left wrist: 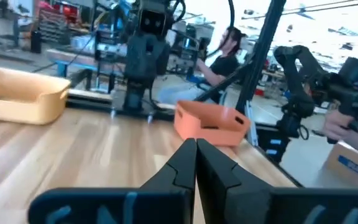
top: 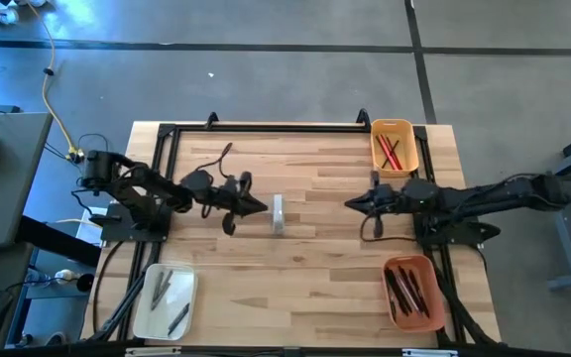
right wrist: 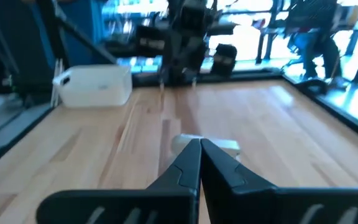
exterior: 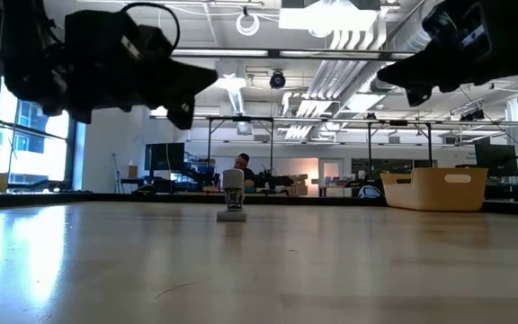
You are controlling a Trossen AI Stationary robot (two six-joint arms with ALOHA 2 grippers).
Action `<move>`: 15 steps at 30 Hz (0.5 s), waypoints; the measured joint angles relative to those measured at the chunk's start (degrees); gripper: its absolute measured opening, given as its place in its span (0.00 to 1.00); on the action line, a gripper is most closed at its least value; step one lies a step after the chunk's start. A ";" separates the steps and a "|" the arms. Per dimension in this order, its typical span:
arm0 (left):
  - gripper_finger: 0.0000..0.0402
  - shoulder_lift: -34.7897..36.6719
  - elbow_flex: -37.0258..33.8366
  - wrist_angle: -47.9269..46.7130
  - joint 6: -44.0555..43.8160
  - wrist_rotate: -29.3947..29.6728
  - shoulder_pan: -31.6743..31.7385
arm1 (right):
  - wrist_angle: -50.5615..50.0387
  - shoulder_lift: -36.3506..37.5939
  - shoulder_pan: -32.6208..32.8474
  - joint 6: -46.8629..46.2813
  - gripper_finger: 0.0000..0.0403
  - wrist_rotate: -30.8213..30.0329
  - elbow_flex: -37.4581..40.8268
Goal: Sort crayons/erasers/pens/pencils in bins
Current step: Return to Home Position
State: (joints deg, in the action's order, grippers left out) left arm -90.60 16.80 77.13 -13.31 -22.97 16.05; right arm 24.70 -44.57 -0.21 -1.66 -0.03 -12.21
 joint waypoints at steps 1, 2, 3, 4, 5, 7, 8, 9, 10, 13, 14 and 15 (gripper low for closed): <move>0.00 0.30 -1.21 0.71 -0.23 -0.22 0.94 | 0.16 2.59 -0.41 -0.42 0.00 -0.05 1.31; 0.00 1.05 -2.60 0.72 -0.86 -0.47 1.90 | 0.15 5.27 -0.77 -0.82 0.00 -0.29 2.87; 0.00 1.82 -3.54 0.70 -1.15 -0.78 2.87 | -0.16 8.05 -1.20 -0.82 0.00 -0.47 4.29; 0.00 2.68 -4.28 0.79 -1.13 -0.75 3.61 | -0.17 10.60 -1.67 -0.72 0.00 -0.76 5.42; 0.00 3.72 -5.41 0.87 -1.07 -0.62 4.29 | -0.23 13.05 -2.08 -0.67 0.00 -1.03 6.57; 0.00 6.11 -7.30 0.69 -0.65 -0.20 5.48 | -1.44 18.15 -3.16 -0.22 0.00 -1.39 8.63; 0.00 7.61 -8.39 0.70 -0.57 -0.01 6.02 | -2.30 20.49 -3.71 -0.21 0.00 -1.46 9.44; 0.00 9.18 -9.49 0.70 -0.53 0.39 6.54 | -3.13 22.72 -4.23 -0.20 0.00 -1.44 10.07; 0.00 10.67 -10.52 0.72 -0.32 0.91 7.13 | -3.76 24.95 -4.82 0.08 0.00 -1.45 10.68; 0.00 15.08 -13.45 -0.10 -0.04 1.50 9.31 | -7.02 30.95 -6.28 0.22 0.00 -1.44 11.63; 0.00 16.65 -14.36 -0.75 -0.25 1.28 10.14 | -9.07 32.80 -6.64 0.27 0.00 -1.33 11.63; 0.00 18.06 -15.18 -1.42 -0.49 0.68 11.03 | -10.55 34.30 -6.92 0.40 0.00 -1.23 11.63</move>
State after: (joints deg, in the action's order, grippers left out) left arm -72.53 1.62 75.71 -13.80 -22.29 27.08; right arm 14.15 -10.27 -7.13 -1.26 -1.27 -0.58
